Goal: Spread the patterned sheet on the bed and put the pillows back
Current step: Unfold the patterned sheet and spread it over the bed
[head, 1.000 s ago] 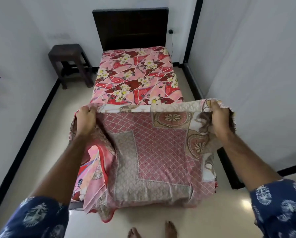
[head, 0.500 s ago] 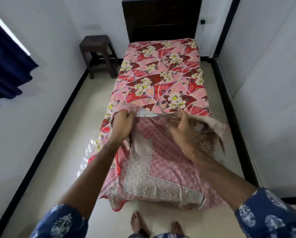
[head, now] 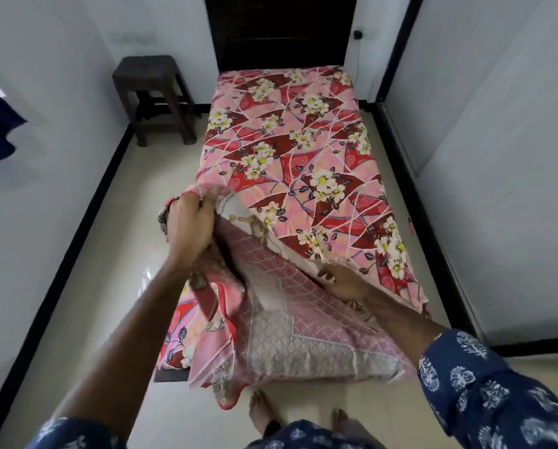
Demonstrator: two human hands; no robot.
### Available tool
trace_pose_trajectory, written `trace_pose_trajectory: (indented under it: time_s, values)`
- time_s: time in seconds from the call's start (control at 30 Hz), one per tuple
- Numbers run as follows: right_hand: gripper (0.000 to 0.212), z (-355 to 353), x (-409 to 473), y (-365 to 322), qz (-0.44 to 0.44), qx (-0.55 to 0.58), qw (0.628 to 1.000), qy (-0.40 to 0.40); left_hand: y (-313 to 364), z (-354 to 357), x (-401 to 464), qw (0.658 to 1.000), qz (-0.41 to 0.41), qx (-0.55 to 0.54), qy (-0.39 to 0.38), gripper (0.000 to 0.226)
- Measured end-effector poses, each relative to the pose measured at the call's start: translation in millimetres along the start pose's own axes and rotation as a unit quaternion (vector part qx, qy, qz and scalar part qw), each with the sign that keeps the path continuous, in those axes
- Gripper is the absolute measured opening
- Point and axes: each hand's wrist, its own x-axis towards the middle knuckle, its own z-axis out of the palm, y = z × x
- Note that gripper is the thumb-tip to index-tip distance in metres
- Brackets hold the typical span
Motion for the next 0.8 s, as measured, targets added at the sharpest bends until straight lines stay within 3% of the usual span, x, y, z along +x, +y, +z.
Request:
trace_pose_trajectory:
  time_s: [0.1,0.2,0.3,0.47,0.6,0.7,0.8]
  values:
    - [0.038,34.1,-7.6,19.3,0.019,0.007,0.999,-0.042,-58.9,17.6,-13.3,0.974,-0.195,-0.109,0.034,0.030]
    - [0.030,60.5,-13.8,51.4,0.040,-0.009,0.996,-0.078,-125.9,37.6,-43.5,0.883,-0.403,-0.221,0.095,0.019]
    - [0.027,70.6,-23.4,90.4,0.087,0.016,0.993,-0.079,-149.3,64.0,-75.2,0.851,-0.483,-0.208,-0.006,0.010]
    - [0.031,76.4,-30.9,165.6,0.162,0.075,0.983,-0.035,-116.1,157.3,-110.1,0.861,-0.408,-0.193,-0.235,0.023]
    - [0.038,74.4,-18.6,225.9,0.185,0.102,0.977,0.028,-73.8,260.7,-142.7,0.866,-0.226,-0.078,-0.440,0.015]
    - [0.051,79.1,-3.4,280.4,0.209,0.137,0.965,0.074,-57.7,337.2,-170.4,0.838,-0.118,0.040,-0.531,0.026]
    - [0.058,84.6,15.9,324.9,0.208,0.144,0.960,0.121,-49.9,398.3,-189.6,0.827,-0.022,0.156,-0.539,0.054]
